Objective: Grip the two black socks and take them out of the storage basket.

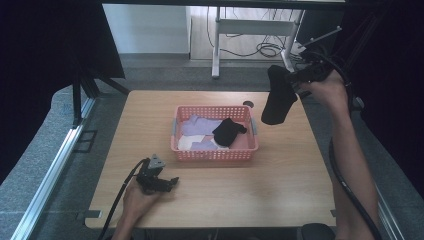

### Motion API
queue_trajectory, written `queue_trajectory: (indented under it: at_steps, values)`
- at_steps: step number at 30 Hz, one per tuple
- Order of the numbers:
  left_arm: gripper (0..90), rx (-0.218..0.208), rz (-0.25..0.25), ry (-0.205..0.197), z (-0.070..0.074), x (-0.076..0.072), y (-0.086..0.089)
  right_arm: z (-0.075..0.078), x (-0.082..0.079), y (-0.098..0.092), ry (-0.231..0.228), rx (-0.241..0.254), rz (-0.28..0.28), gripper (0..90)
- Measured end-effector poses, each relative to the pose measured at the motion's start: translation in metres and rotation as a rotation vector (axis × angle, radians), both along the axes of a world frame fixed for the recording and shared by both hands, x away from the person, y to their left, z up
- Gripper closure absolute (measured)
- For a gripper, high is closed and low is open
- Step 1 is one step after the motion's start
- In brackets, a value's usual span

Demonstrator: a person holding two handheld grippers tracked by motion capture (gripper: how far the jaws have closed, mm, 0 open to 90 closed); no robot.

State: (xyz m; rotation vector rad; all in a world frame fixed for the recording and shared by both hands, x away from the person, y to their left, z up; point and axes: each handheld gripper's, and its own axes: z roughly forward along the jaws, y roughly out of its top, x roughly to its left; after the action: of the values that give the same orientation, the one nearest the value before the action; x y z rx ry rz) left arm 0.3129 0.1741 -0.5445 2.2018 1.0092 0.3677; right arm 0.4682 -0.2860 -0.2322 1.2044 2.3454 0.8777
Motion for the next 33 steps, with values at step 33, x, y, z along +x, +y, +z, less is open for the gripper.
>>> queue_trajectory:
  at_steps: [33]
  values:
    - [12.5,0.0,0.001,-0.001,0.0,0.0,0.0,-0.153,-0.005,-0.042,0.114,-0.067,-0.062,85.7]
